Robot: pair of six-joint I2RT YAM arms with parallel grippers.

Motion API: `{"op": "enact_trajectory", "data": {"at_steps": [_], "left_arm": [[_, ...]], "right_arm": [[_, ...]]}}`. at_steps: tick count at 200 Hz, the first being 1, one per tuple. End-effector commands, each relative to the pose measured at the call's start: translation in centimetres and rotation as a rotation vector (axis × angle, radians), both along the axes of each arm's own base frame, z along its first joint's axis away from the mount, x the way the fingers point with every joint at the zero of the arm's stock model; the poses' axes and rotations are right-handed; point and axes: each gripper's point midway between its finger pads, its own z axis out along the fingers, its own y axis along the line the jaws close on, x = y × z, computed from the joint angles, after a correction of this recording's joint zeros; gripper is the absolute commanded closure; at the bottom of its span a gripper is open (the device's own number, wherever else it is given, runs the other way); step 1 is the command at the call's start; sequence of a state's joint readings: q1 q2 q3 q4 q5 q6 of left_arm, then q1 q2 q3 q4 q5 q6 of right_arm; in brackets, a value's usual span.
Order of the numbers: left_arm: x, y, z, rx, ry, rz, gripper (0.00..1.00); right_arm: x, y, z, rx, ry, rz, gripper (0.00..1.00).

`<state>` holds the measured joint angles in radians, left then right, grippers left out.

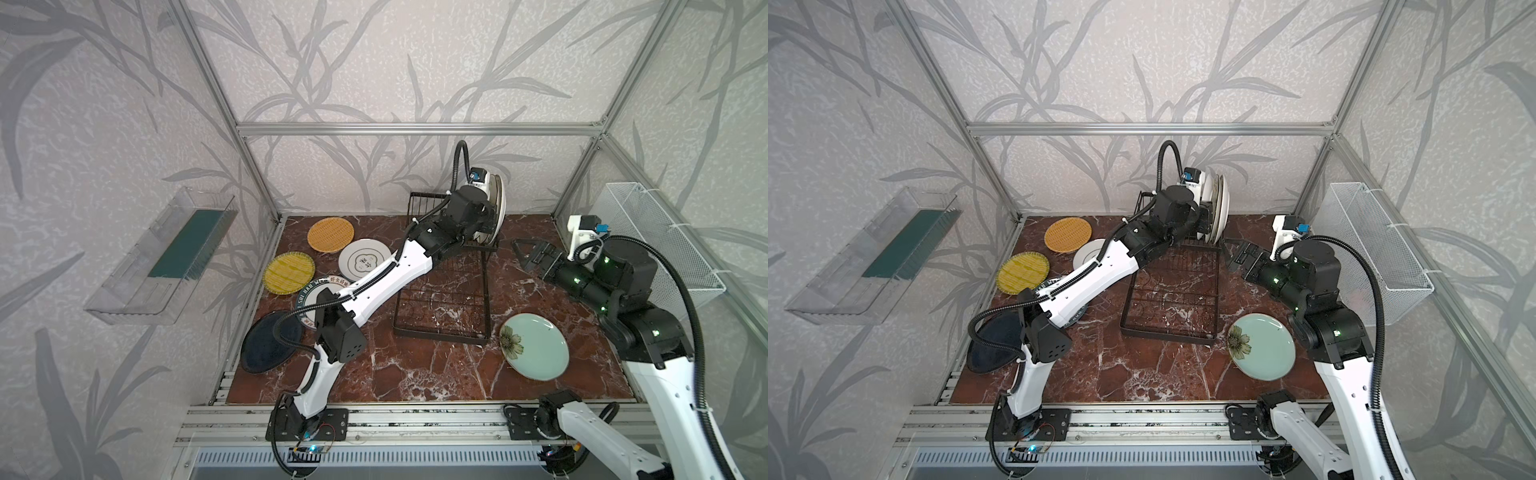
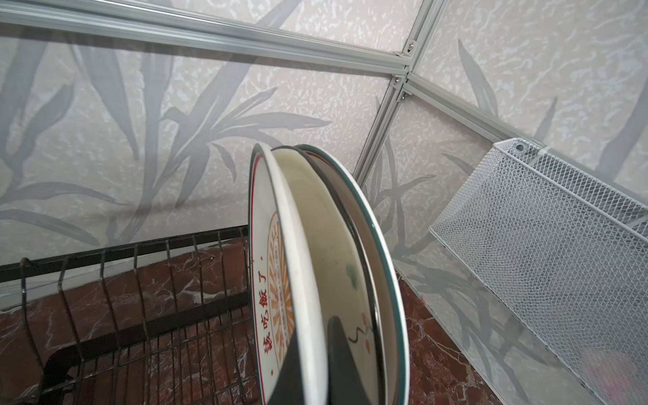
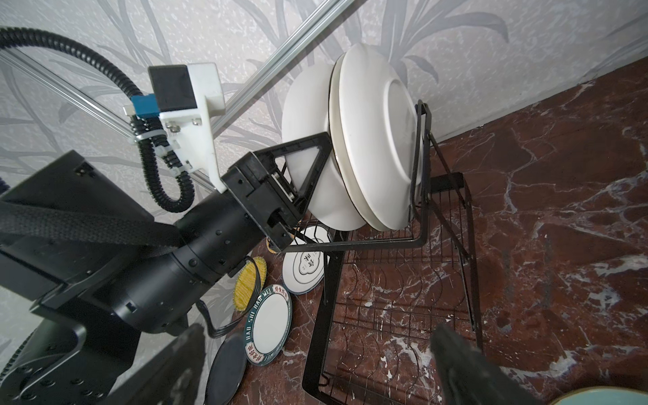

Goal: Load plates into a dish rack
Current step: Place the plate on the dish rack.

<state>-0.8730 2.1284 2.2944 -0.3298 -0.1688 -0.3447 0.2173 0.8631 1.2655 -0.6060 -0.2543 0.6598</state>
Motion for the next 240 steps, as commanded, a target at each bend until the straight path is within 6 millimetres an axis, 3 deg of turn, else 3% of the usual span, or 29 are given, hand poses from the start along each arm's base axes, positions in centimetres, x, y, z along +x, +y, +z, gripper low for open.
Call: {"op": "enact_trajectory", "data": {"at_steps": [1,88,163,203,240], "left_arm": [[0.5,0.5,2.9,-0.069,-0.042,0.04,1.0],[2.4,0.0,-0.7,-0.011,0.003,0.113,1.0],[3.1,0.4,-2.4,0.029,0.014,0.174,1.0],[2.2,-0.8,-1.2,0.0,-0.02,0.123,1.0],[0.6,-0.9,1.4,-0.051,-0.117,0.075,1.0]], "right_arm": [[-0.3,0.4,0.5,-0.006,-0.017,0.024,0.01],[-0.1,0.3,-0.3,-0.014,0.011,0.019,0.01],[0.1,0.4,-0.9,-0.017,0.031,0.023,0.01],[0.4,0.7,-1.4,-0.013,0.052,0.033,0.01],[0.8,0.9,-2.0,-0.011,0.077,0.036,0.01]]}}
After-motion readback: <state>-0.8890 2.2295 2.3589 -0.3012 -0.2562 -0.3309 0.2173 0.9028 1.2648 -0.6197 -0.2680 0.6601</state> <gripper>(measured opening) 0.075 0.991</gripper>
